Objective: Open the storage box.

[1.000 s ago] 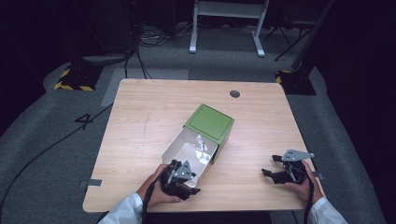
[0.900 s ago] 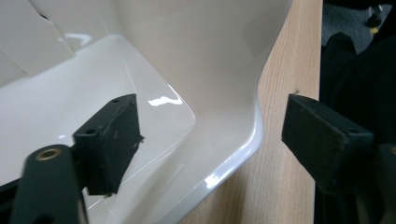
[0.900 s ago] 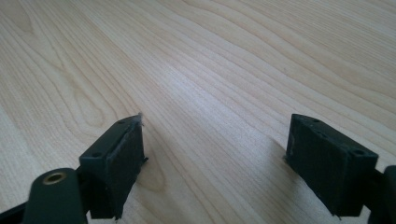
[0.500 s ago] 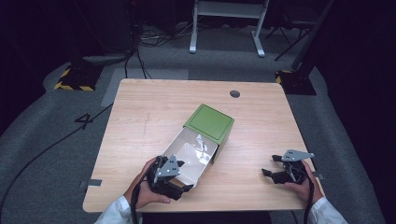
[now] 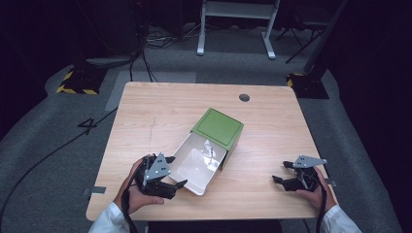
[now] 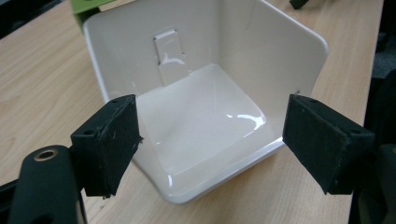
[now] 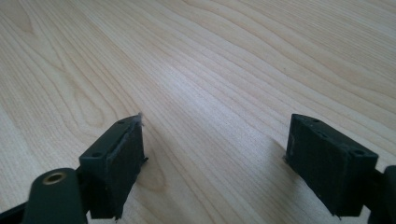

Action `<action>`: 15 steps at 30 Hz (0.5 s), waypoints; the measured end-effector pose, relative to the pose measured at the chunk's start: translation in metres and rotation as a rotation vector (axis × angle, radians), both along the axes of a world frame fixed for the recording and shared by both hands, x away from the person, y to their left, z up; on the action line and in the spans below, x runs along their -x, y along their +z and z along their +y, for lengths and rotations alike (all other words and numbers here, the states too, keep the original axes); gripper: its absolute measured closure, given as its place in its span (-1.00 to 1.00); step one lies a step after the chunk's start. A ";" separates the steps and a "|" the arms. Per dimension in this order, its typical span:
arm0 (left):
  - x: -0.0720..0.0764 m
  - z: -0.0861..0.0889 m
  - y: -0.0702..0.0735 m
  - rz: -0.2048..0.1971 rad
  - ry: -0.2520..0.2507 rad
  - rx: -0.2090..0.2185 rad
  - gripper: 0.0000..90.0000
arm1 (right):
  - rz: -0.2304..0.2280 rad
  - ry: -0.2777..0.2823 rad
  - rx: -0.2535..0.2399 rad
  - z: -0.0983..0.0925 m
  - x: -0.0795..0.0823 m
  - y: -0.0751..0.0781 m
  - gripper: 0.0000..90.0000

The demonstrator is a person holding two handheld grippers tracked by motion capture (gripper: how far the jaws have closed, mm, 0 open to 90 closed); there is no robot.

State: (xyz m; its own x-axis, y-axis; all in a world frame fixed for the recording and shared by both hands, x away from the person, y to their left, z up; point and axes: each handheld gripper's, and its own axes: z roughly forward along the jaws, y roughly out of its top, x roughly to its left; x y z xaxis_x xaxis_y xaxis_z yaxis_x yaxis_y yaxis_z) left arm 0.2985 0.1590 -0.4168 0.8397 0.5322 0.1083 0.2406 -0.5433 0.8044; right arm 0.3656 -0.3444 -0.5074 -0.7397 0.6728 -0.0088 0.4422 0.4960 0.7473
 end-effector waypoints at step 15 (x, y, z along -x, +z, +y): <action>-0.014 0.032 -0.007 -0.034 0.155 -0.052 -0.57 | 0.000 0.000 0.000 0.000 0.000 0.000 -0.57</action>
State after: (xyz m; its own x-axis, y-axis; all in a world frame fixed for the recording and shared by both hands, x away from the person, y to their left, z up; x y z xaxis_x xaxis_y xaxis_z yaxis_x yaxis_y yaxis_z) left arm 0.3126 0.1906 -0.4242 0.7432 0.6480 0.1664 0.2978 -0.5432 0.7850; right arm 0.3656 -0.3444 -0.5074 -0.7398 0.6728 -0.0088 0.4422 0.4960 0.7473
